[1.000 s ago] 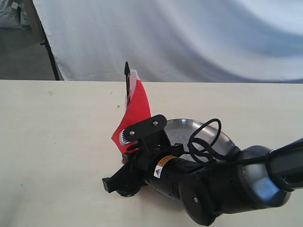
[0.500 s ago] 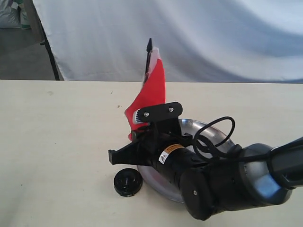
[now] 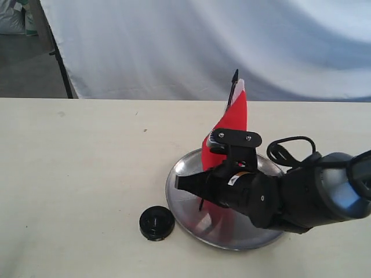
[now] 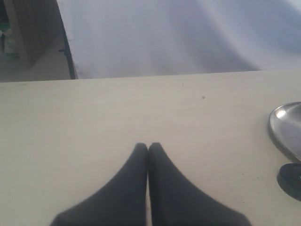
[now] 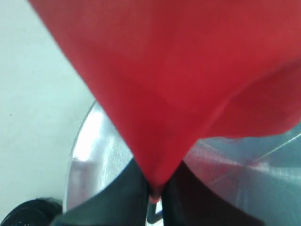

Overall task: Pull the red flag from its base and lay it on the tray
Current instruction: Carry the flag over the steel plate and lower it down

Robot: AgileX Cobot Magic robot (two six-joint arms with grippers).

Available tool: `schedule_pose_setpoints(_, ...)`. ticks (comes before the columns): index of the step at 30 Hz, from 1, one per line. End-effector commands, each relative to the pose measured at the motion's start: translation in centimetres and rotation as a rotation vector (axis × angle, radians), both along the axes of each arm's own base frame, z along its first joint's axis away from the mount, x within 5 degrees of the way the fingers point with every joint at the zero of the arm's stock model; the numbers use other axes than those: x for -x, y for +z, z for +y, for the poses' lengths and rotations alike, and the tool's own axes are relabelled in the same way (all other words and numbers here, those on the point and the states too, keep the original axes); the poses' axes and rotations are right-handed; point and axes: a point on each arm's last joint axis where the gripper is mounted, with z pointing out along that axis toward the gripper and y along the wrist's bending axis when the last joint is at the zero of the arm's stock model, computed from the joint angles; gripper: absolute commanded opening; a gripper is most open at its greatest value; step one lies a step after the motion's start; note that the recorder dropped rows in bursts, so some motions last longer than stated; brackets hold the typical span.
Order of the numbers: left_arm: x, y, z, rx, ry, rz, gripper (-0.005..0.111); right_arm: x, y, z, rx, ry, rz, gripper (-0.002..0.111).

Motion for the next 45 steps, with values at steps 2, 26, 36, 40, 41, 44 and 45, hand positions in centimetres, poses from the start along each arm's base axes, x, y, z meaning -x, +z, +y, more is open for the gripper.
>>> schedule_pose_setpoints(2,0.0,0.0,0.0,0.021,0.001,-0.004,0.0,-0.4,-0.6,-1.4,0.056,0.033,0.102,0.0)
schedule_pose_setpoints(26,0.0,0.0,0.0,0.019,0.002,-0.004,0.0,0.2,-1.5,-2.4,0.216,0.224,0.202,0.017)
schedule_pose_setpoints(36,0.0,0.0,0.0,0.019,0.002,-0.004,0.0,0.2,-1.6,-2.4,0.217,0.226,0.205,0.061)
schedule_pose_setpoints(40,0.0,0.0,0.0,0.019,0.002,-0.004,0.0,0.3,-1.6,-2.4,0.222,0.235,0.213,0.061)
schedule_pose_setpoints(41,0.0,0.0,0.0,0.019,0.002,-0.004,0.0,0.4,-1.6,-2.4,0.223,0.241,0.222,0.061)
schedule_pose_setpoints(44,0.0,0.0,0.0,0.019,0.002,-0.004,0.0,0.8,-1.2,-2.4,0.227,0.274,0.245,0.061)
schedule_pose_setpoints(45,0.0,0.0,0.0,0.019,0.002,-0.004,0.0,1.0,-0.8,-2.4,0.222,0.283,0.247,0.061)
